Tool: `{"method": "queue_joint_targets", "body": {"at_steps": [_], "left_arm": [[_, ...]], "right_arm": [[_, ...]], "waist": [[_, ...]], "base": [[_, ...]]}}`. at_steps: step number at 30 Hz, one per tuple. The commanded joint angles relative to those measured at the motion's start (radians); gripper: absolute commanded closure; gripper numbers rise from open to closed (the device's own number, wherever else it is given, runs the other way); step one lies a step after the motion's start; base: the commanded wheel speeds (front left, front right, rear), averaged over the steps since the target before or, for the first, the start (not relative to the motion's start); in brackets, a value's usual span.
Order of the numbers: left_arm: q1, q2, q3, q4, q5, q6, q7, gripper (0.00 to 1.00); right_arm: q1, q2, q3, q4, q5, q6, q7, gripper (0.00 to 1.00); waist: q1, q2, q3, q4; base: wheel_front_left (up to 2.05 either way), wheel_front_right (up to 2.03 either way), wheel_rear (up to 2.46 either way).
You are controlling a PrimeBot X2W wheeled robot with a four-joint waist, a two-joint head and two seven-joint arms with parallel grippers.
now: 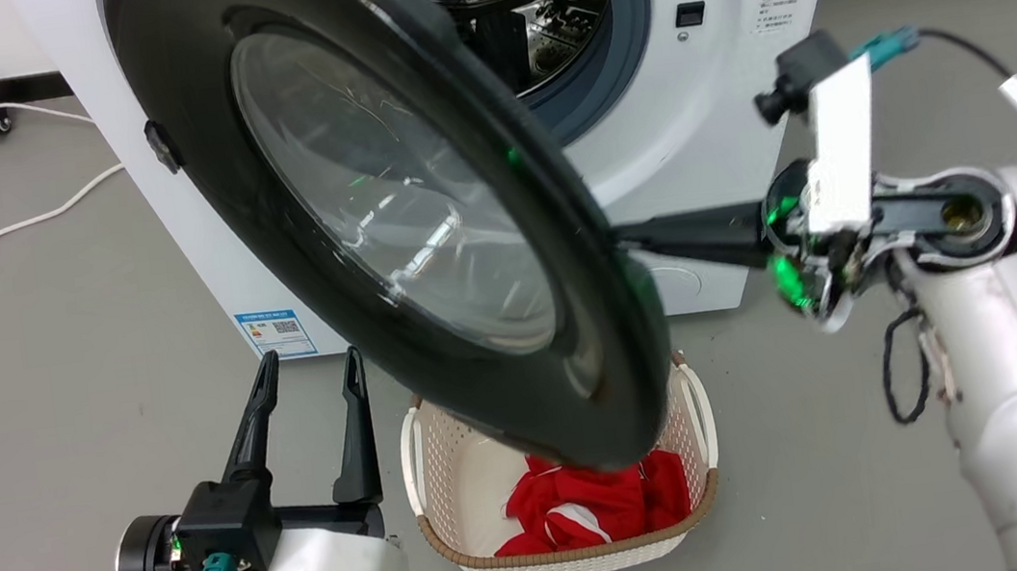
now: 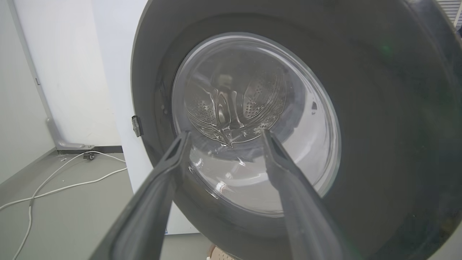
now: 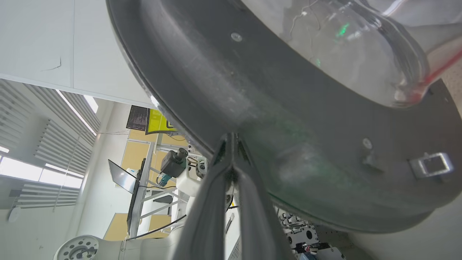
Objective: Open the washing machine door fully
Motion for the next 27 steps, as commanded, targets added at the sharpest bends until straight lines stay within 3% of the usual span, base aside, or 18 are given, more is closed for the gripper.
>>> {"method": "queue_joint_targets", "body": {"at_steps": [1,14,19,27], "left_arm": [[0.01,-0.001,-0.002,0.003,-0.002,0.007,-0.002,0.0],[0.019,-0.001,0.001,-0.01,-0.003,0.017,-0.002,0.0],[0.024,-0.001,0.004,-0.011,-0.003,0.022,-0.002,0.0],[0.041,-0.001,0.016,-0.011,-0.013,0.029,-0.002,0.0]], "right_arm": [[0.041,0.007,0.046,-0.032,0.041,0.0,-0.005,1.0],[0.185,0.006,0.306,-0.239,0.183,0.0,-0.153,1.0],[0.212,0.005,0.275,-0.253,0.165,-0.001,-0.295,1.0],[0.326,-0.003,0.116,-0.285,0.14,0.0,-0.562,1.0]], "waist": [[0.0001,0.0,-0.005,0.003],[0.0001,0.0,-0.003,0.024],[0.0001,0.0,-0.009,0.025],[0.0001,0.0,-0.031,0.009]], "base": [[0.0,0.0,0.0],[0.0,0.0,0.0],[0.0,0.0,0.0],[0.0,0.0,0.0]]}}
